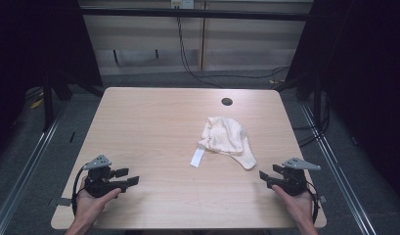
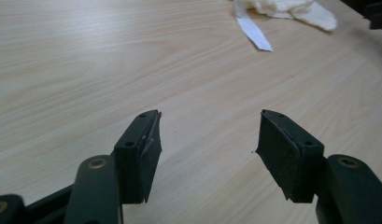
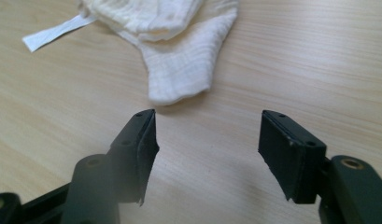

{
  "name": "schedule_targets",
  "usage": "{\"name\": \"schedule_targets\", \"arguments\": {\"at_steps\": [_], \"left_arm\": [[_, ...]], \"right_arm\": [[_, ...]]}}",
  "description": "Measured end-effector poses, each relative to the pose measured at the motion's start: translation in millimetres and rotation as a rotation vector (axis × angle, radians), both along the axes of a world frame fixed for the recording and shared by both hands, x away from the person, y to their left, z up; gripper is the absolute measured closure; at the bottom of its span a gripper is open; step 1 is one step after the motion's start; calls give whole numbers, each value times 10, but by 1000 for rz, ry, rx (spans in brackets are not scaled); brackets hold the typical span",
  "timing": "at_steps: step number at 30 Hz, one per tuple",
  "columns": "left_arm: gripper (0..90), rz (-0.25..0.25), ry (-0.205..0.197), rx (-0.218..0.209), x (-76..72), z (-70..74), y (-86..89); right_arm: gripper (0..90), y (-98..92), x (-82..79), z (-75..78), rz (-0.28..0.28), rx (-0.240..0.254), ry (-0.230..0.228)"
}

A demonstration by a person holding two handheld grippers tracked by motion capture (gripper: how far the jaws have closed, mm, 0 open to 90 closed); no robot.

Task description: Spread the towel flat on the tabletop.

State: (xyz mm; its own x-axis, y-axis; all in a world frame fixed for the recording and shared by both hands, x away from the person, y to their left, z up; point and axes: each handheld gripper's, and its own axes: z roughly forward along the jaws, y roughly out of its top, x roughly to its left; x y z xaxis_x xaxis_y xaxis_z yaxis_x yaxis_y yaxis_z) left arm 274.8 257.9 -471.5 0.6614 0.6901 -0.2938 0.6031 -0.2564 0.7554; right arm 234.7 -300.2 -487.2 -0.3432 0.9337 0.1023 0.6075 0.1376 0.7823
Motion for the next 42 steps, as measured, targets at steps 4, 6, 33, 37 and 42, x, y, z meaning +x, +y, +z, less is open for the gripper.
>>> {"name": "schedule_targets", "arguments": {"at_steps": [4, 6, 33, 37, 42], "left_arm": [[363, -9, -31, 6, -30, 36, -12], [362, -1, -44, 22, -32, 39, -17], [376, -43, -45, 24, -3, 20, -144], [369, -41, -57, 32, -27, 37, -110], [366, -18, -48, 31, -4, 20, -56]], "right_arm": [[363, -40, 2, -22, -3, 7, 31], [376, -41, -1, -24, -3, 9, 35], [554, 330, 455, 130, 261, 45, 77], [531, 362, 578, 177, 261, 45, 61], [532, 392, 755, 276, 268, 57, 61]]}}
